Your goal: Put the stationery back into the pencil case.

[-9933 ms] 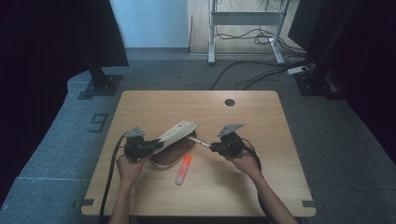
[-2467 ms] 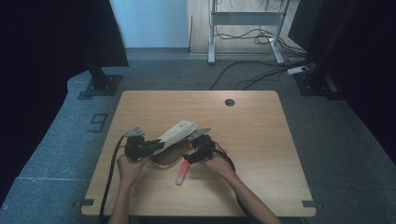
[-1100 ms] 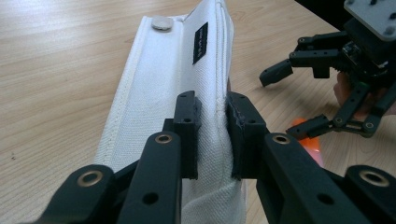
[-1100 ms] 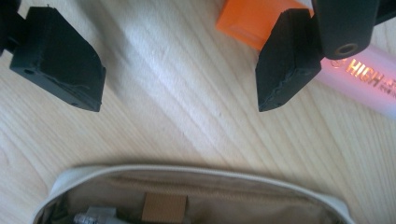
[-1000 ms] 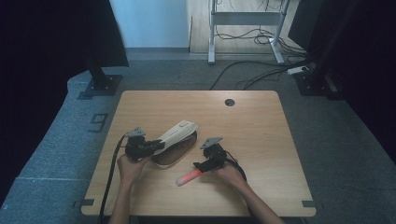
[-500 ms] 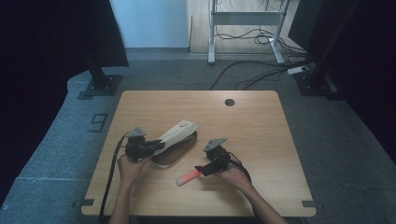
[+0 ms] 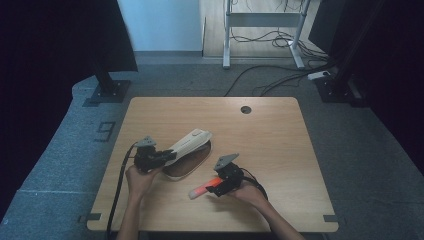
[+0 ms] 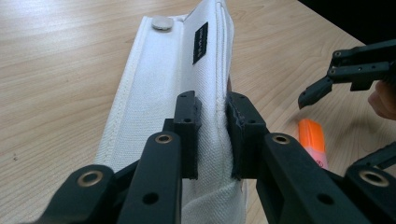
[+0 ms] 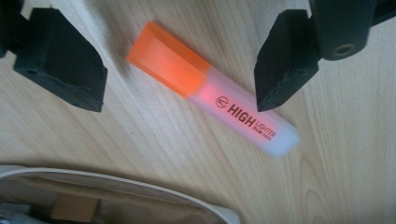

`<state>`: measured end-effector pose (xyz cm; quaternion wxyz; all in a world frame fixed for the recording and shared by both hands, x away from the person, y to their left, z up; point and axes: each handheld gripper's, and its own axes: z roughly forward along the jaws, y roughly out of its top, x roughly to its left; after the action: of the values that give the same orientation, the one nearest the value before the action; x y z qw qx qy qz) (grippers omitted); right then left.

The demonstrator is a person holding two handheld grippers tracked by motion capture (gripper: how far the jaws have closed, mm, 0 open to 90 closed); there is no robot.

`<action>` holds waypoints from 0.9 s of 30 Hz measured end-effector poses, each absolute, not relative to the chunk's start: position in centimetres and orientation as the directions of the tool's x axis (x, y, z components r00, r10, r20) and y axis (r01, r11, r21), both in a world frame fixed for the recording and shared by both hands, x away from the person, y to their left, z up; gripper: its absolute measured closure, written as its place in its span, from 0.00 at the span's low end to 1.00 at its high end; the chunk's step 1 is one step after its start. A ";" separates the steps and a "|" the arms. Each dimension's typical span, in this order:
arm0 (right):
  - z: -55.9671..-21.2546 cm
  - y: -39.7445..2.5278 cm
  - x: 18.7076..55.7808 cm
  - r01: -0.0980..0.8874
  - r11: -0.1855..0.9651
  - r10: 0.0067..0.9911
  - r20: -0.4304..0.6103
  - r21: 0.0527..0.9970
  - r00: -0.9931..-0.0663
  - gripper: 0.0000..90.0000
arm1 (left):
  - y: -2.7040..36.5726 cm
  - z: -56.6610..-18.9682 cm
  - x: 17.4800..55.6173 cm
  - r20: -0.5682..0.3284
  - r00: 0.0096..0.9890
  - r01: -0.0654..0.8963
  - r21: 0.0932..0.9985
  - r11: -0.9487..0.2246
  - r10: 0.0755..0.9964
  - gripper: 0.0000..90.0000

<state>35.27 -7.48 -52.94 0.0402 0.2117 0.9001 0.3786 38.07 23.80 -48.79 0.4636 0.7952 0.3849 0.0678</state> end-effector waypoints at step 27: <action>-53.9 -5.9 34.9 0.232 0.705 0.288 0.028 0.670 -0.957 0.53 | 23.8 -48.8 38.1 -0.252 0.695 0.551 0.788 -0.274 0.673 0.84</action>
<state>34.89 -5.94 -53.87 0.0394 0.1410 0.9224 0.3573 38.05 23.82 -48.75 0.4637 0.7953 0.3848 0.0661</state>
